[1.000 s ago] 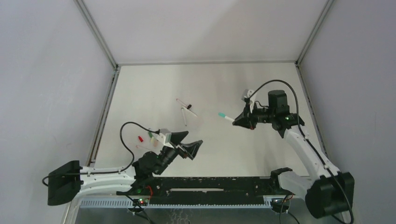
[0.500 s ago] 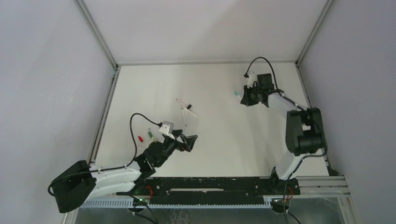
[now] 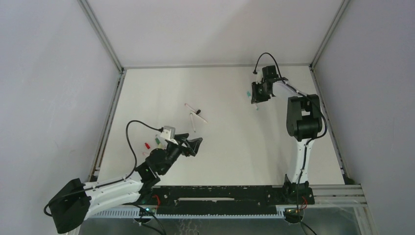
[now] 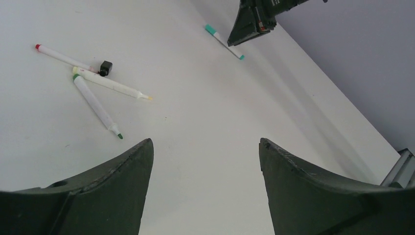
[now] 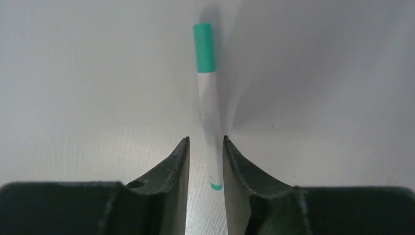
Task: Insert the pens into the pen caps
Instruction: Place the pen at the center of the board.
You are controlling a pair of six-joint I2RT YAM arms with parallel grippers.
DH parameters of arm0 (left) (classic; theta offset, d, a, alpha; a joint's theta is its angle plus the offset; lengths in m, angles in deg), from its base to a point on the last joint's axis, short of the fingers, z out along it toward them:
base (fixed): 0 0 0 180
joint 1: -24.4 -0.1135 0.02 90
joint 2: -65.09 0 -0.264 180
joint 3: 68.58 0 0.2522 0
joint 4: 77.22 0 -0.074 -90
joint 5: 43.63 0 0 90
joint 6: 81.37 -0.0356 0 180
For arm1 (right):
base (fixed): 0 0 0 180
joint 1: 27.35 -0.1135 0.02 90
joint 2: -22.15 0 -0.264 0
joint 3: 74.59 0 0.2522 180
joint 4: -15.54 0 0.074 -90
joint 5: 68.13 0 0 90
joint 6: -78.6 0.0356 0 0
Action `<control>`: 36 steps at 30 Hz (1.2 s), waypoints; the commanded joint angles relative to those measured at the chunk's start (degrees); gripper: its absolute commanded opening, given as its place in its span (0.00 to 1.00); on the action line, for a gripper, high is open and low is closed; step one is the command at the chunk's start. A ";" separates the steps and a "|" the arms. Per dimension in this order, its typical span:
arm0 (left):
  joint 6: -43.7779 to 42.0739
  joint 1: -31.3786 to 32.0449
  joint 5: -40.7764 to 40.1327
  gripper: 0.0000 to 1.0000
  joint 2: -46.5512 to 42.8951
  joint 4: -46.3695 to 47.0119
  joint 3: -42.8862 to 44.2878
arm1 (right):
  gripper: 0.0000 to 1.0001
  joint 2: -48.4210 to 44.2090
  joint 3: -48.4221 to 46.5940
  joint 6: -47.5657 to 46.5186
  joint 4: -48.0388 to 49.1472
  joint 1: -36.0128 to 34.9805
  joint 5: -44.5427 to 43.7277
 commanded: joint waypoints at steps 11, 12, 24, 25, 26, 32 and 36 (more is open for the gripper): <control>9.06 -2.54 11.45 0.80 -8.02 -17.58 9.79 | 0.55 -20.82 4.42 -11.46 -9.15 0.30 11.05; 9.16 -2.55 11.48 0.80 -8.41 -19.69 10.78 | 0.55 -23.17 6.57 -12.84 -9.35 0.29 13.35; 5.82 -2.63 6.30 0.84 -10.99 -36.35 19.53 | 0.58 -54.92 25.23 -18.79 -7.70 0.89 47.51; 5.41 -2.68 5.22 0.84 -10.44 -36.31 19.43 | 0.59 -56.19 28.52 -19.13 -5.60 0.90 49.21; 4.89 -2.68 4.07 0.84 -9.69 -36.17 19.38 | 0.59 -57.35 31.09 -19.58 -3.63 0.90 50.47; -0.71 -3.36 -0.79 0.82 -1.67 -32.95 20.51 | 0.59 -59.95 38.12 -20.21 2.51 0.75 52.19; -3.99 -4.25 -1.04 0.79 4.32 -30.83 22.85 | 0.58 -60.00 38.07 -19.95 2.65 -0.52 49.24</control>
